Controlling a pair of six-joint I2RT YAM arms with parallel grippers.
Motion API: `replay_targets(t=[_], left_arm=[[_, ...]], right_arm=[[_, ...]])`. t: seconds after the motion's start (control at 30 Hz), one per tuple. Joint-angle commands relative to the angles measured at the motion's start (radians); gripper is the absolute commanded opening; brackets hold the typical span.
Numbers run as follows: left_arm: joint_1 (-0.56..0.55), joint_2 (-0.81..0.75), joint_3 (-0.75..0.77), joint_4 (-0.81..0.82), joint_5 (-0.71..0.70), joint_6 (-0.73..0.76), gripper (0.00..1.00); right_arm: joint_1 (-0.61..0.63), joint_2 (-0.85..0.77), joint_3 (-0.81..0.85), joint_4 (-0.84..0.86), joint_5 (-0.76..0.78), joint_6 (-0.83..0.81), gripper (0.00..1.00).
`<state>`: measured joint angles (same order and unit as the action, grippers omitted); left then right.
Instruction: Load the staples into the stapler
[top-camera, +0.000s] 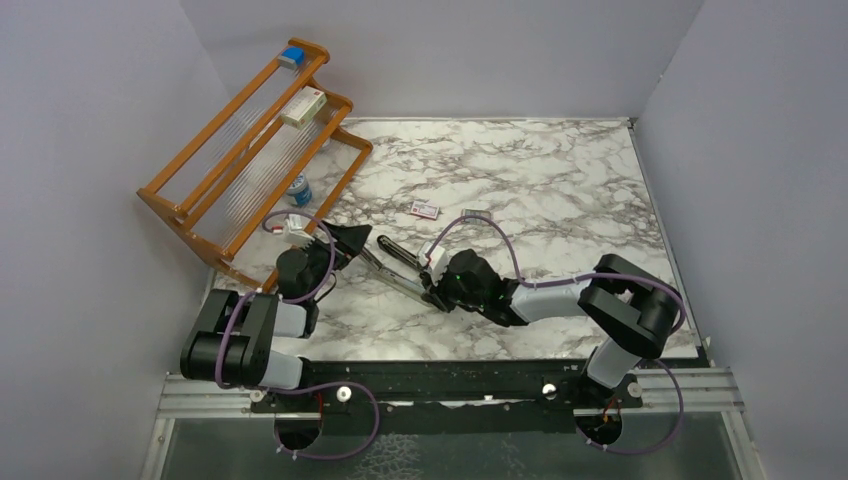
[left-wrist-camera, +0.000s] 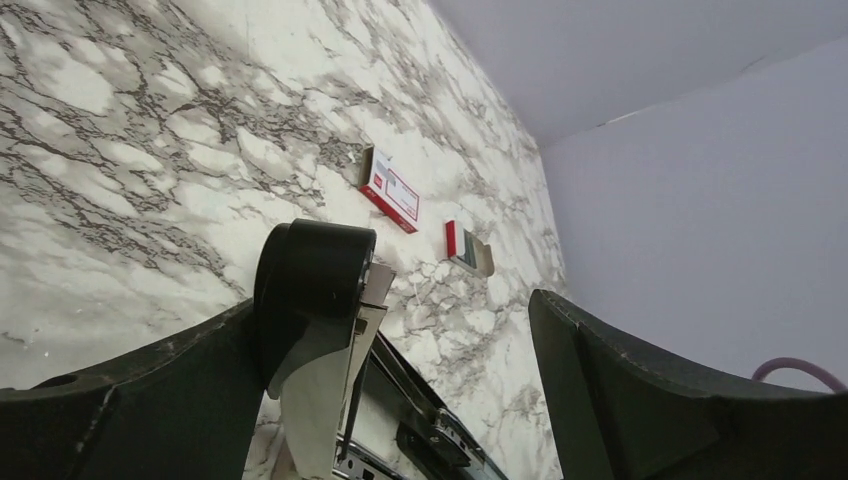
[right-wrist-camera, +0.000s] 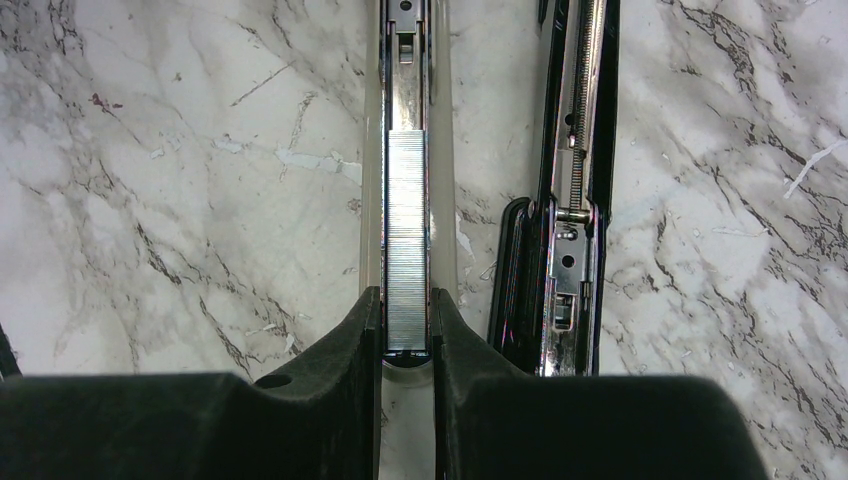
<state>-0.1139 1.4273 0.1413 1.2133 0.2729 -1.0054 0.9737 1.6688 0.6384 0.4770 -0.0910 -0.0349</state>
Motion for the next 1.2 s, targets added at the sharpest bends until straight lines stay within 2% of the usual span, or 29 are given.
replay_targets(t=[0.0, 0.6, 0.9, 1.17], left_arm=[[-0.020, -0.059, 0.028, -0.141, -0.018, 0.102, 0.97], [-0.149, -0.238, 0.066, -0.317, -0.049, 0.128, 0.97], [-0.209, -0.276, 0.085, -0.357, -0.071, 0.122, 0.97], [-0.220, -0.286, 0.084, -0.368, -0.073, 0.101, 0.97]], right_arm=[[0.007, 0.043, 0.007, -0.061, -0.030, 0.002, 0.01], [0.008, 0.055, 0.009, -0.039, -0.027, 0.007, 0.01], [0.007, 0.058, 0.007, -0.033, -0.023, 0.010, 0.01], [0.007, 0.044, -0.026, 0.018, -0.020, 0.025, 0.01]])
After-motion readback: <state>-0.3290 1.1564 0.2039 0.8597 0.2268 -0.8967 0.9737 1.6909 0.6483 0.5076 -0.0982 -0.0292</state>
